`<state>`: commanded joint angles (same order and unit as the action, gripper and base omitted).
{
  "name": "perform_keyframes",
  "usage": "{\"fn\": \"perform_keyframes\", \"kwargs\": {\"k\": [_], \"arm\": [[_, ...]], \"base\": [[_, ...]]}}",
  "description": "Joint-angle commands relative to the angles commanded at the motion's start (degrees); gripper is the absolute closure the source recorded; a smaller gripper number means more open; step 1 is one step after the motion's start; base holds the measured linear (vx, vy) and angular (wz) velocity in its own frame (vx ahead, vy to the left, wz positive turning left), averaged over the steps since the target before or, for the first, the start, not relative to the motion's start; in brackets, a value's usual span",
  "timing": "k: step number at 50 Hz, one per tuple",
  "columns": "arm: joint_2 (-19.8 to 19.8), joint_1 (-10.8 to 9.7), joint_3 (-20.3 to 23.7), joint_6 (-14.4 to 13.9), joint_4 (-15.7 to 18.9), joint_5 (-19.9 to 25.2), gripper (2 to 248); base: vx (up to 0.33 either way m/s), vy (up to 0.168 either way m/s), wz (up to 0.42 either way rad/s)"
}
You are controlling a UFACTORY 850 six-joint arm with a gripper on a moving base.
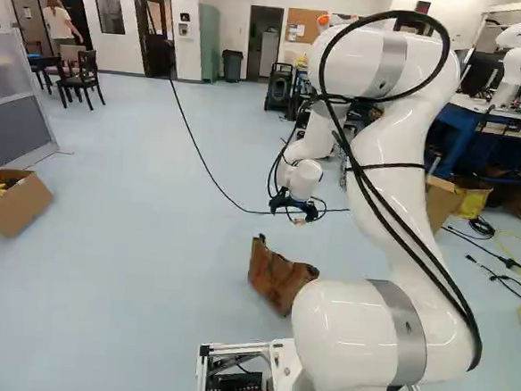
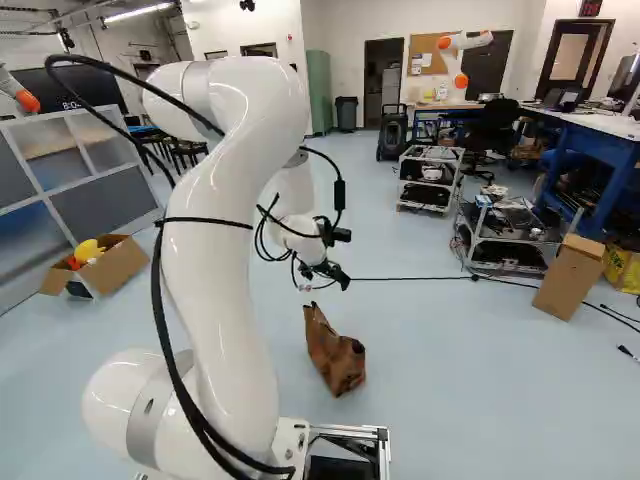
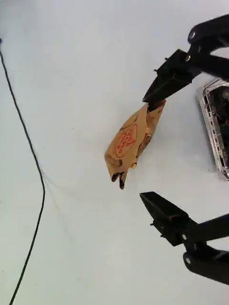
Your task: Pick up the grocery bag from the ground
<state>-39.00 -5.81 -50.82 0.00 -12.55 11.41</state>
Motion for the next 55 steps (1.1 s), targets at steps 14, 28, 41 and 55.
{"fn": "perform_keyframes", "kwargs": {"k": [14, 28, 41, 55], "arm": [[-4.0, -0.2, -3.4, -1.3, 0.0, -0.9, 3], [-7.7, -0.1, -6.4, -11.5, 0.0, -2.4, 3], [-10.9, 0.0, -9.0, -21.7, 0.0, -4.3, 3], [-14.3, 0.0, -11.8, -32.9, -0.1, -7.3, 3]], "base": [[0.0, 0.0, 0.0], [0.0, 0.0, 0.0], [0.0, 0.0, 0.0], [0.0, 0.0, 0.0]]}}
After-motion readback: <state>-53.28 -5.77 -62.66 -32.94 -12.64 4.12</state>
